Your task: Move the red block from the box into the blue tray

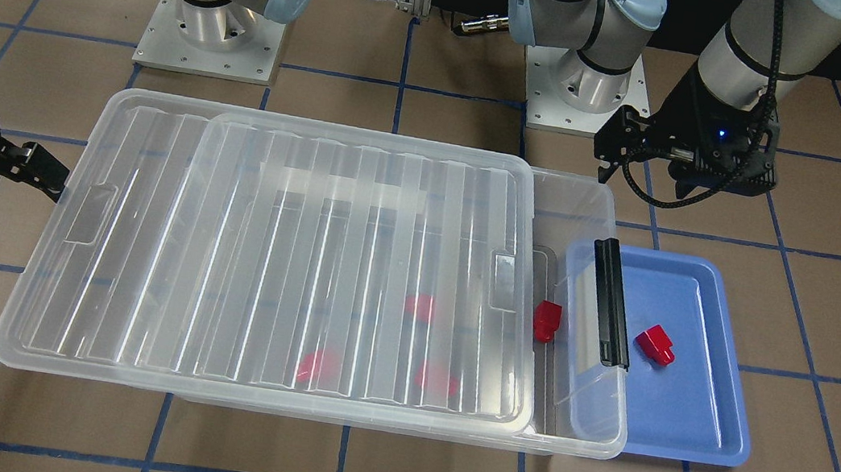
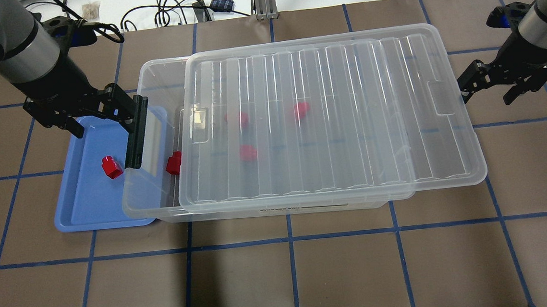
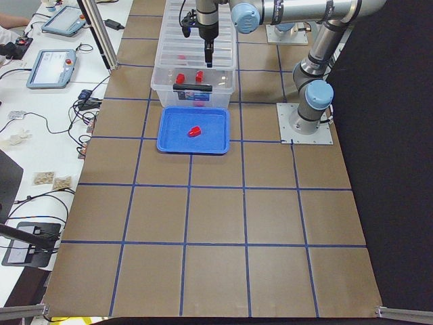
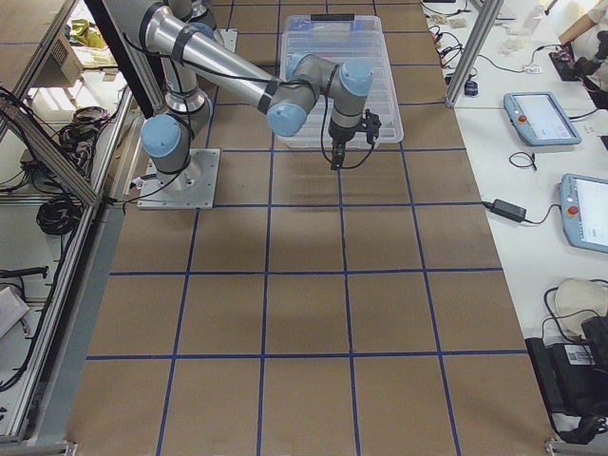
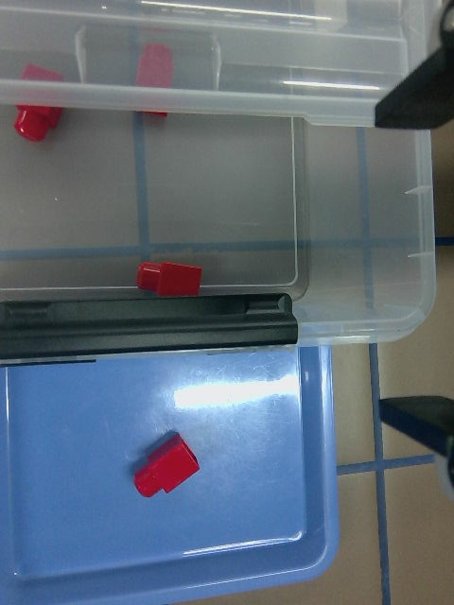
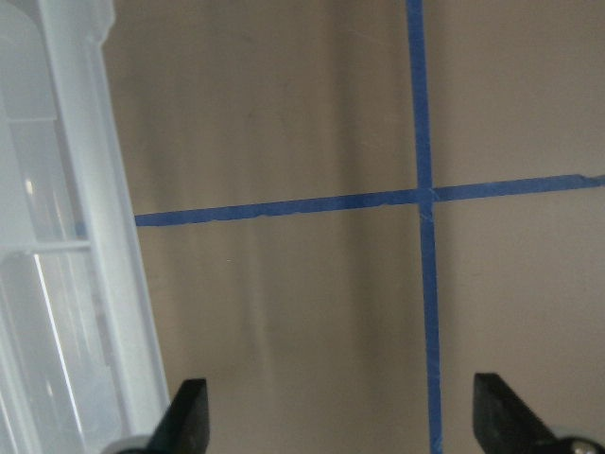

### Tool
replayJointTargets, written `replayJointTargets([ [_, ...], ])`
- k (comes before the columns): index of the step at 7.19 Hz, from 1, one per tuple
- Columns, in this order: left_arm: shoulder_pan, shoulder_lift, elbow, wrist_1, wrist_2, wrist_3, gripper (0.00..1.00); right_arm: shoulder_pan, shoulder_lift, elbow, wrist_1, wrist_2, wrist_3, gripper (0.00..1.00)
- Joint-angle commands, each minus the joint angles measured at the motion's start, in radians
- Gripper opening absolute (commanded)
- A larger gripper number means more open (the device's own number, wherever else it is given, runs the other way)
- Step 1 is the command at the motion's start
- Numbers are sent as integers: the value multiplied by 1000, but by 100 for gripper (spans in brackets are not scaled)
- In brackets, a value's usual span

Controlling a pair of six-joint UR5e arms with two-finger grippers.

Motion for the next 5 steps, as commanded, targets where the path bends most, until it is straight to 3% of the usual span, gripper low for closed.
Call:
replayJointTargets([
  [1,0,2,0,-1,0,0,100,80,1,0,-2,2,109,100],
  [5,0,-5,0,2,0,-2,100,160,3,-3,-21,-1,207,100],
])
